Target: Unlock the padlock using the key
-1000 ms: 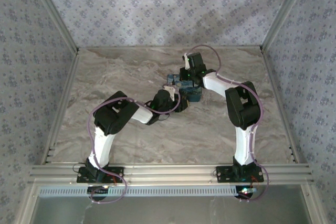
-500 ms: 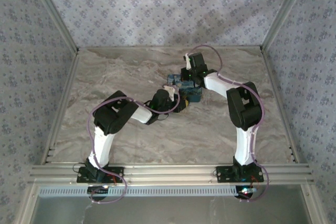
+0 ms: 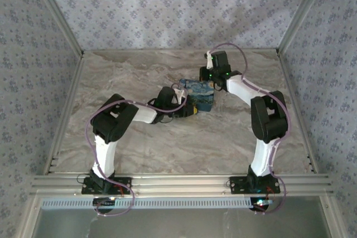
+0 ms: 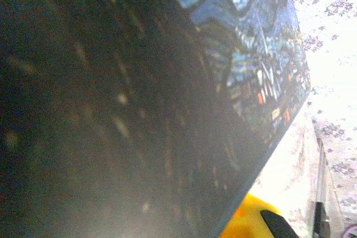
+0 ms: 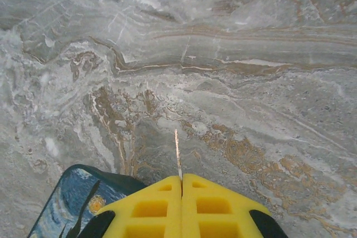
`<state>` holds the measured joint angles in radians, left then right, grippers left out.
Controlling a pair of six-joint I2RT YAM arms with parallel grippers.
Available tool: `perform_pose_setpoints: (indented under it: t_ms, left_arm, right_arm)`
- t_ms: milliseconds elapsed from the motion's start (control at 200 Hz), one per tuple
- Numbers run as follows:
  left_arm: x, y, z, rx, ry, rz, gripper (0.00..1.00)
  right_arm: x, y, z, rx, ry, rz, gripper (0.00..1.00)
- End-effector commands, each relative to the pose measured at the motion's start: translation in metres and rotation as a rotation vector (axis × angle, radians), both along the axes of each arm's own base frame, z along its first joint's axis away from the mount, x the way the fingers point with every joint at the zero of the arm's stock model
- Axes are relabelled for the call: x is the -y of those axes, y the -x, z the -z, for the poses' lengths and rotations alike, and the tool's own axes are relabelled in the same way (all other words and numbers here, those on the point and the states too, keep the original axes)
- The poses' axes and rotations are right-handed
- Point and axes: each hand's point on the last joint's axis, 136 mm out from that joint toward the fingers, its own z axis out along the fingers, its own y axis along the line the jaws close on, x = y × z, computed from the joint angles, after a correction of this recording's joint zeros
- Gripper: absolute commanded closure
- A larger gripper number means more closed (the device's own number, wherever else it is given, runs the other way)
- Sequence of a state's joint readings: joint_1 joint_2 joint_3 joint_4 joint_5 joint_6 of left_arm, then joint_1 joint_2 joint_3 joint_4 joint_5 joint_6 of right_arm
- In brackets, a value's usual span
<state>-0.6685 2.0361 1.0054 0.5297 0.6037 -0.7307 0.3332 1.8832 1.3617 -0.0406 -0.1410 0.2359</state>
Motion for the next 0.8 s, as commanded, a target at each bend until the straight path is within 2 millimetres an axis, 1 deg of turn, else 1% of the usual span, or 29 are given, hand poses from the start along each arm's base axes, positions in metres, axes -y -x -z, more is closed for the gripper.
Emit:
perform_pose_setpoints:
  t_ms: [0, 90, 180, 200, 210, 225, 335, 430, 520, 615, 695, 794]
  left_arm:
    - [-0.019, 0.034, 0.032, -0.278, -0.092, 0.038, 1.00]
    - [-0.020, 0.034, 0.027, -0.298, -0.085, 0.039, 1.00]
    - [-0.019, 0.033, 0.023, -0.327, -0.071, 0.031, 1.00]
    - [-0.019, 0.032, 0.022, -0.332, -0.066, 0.029, 1.00]
    - [-0.018, 0.031, 0.020, -0.332, -0.063, 0.029, 1.00]
    - [-0.018, 0.031, 0.020, -0.336, -0.060, 0.028, 1.00]
    - [-0.015, 0.026, 0.011, -0.336, -0.025, 0.010, 1.00]
    - [-0.012, 0.021, 0.003, -0.337, -0.001, -0.003, 1.00]
    - [-0.010, 0.016, -0.005, -0.346, 0.017, -0.019, 1.00]
    - [-0.011, 0.010, -0.013, -0.343, 0.017, -0.043, 1.00]
    - [-0.011, 0.007, -0.021, -0.343, 0.006, -0.058, 1.00]
    - [-0.012, 0.002, -0.032, -0.340, -0.007, -0.084, 1.00]
  right_arm:
    - [0.002, 0.013, -0.028, 0.020, -0.062, -0.010, 1.00]
    - [0.006, 0.024, -0.042, 0.032, -0.114, -0.015, 1.00]
    - [0.011, 0.041, -0.054, 0.042, -0.165, -0.023, 1.00]
    - [0.012, 0.043, -0.063, 0.057, -0.182, -0.022, 1.00]
    - [0.014, 0.048, -0.055, 0.039, -0.184, -0.019, 1.00]
    - [0.016, 0.052, -0.054, 0.034, -0.194, -0.019, 1.00]
    - [0.024, 0.079, -0.066, 0.042, -0.272, -0.029, 1.00]
    - [0.029, 0.104, -0.071, 0.025, -0.345, -0.045, 1.00]
    - [0.031, 0.127, -0.071, 0.013, -0.407, -0.061, 1.00]
    - [0.032, 0.150, -0.061, -0.023, -0.462, -0.074, 1.00]
    - [0.029, 0.165, -0.052, -0.048, -0.513, -0.086, 1.00]
    - [0.029, 0.179, -0.039, -0.068, -0.524, -0.083, 1.00]
